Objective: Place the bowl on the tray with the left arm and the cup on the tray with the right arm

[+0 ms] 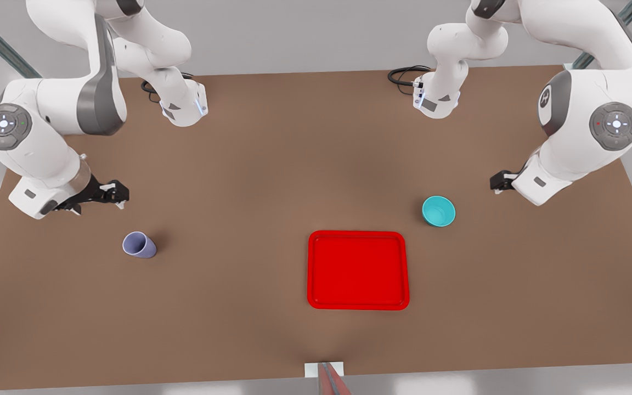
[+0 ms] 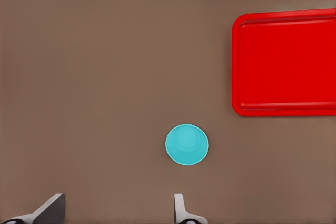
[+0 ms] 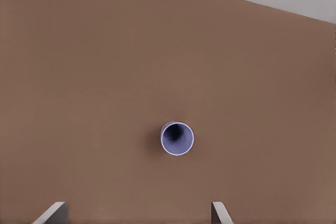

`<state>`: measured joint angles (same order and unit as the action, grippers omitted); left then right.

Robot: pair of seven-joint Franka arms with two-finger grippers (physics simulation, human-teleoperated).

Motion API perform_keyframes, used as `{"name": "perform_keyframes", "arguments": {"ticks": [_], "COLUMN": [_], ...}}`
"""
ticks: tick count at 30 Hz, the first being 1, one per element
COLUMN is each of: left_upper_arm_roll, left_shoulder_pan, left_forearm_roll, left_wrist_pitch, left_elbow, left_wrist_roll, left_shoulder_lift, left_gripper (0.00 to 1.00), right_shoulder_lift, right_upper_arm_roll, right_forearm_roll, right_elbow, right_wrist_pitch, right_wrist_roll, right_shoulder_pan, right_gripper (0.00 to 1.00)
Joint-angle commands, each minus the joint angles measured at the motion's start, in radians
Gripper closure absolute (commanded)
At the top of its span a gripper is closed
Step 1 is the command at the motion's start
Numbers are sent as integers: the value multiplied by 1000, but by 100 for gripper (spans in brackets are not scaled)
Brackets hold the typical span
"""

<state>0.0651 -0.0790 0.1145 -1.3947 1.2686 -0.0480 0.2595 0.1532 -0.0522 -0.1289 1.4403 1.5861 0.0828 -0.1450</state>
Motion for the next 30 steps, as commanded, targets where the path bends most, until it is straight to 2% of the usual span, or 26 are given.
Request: {"name": "perform_keyframes", "arguments": {"ticks": [1, 4, 7, 12, 20, 26, 30], "left_upper_arm_roll": [-2, 22, 157, 160, 130, 119, 120], "left_shoulder_pan": [-1, -5, -38, -180, -188, -193, -211], "left_forearm_roll": [-1, -7, -3, 2, 103, 103, 103], "left_wrist_pitch": [2, 3, 6, -6, -115, -107, -110], "left_elbow": [-2, -9, -8, -12, -31, -114, -100], "left_wrist_roll": [0, -39, -141, -288, -320, -320, -322], "left_shoulder_lift": [0, -2, 17, 60, 155, 211, 215], "left_gripper": [0, 0, 0, 0, 0, 0, 0], "right_shoulder_lift": [2, 2, 3, 11, 11, 12, 16], "right_upper_arm_roll": [0, -2, 0, 0, 0, 0, 0], "right_forearm_roll": [0, 0, 0, 0, 0, 0, 0], "right_elbow": [-1, 0, -1, 0, -1, -1, -1], "right_wrist_pitch": [0, 0, 0, 9, 9, 9, 11], "right_wrist_roll": [0, 0, 0, 0, 0, 0, 0], "right_shoulder_pan": [-2, -5, -8, -7, -13, -11, -11], "right_gripper": [0, 0, 0, 0, 0, 0, 0]}}
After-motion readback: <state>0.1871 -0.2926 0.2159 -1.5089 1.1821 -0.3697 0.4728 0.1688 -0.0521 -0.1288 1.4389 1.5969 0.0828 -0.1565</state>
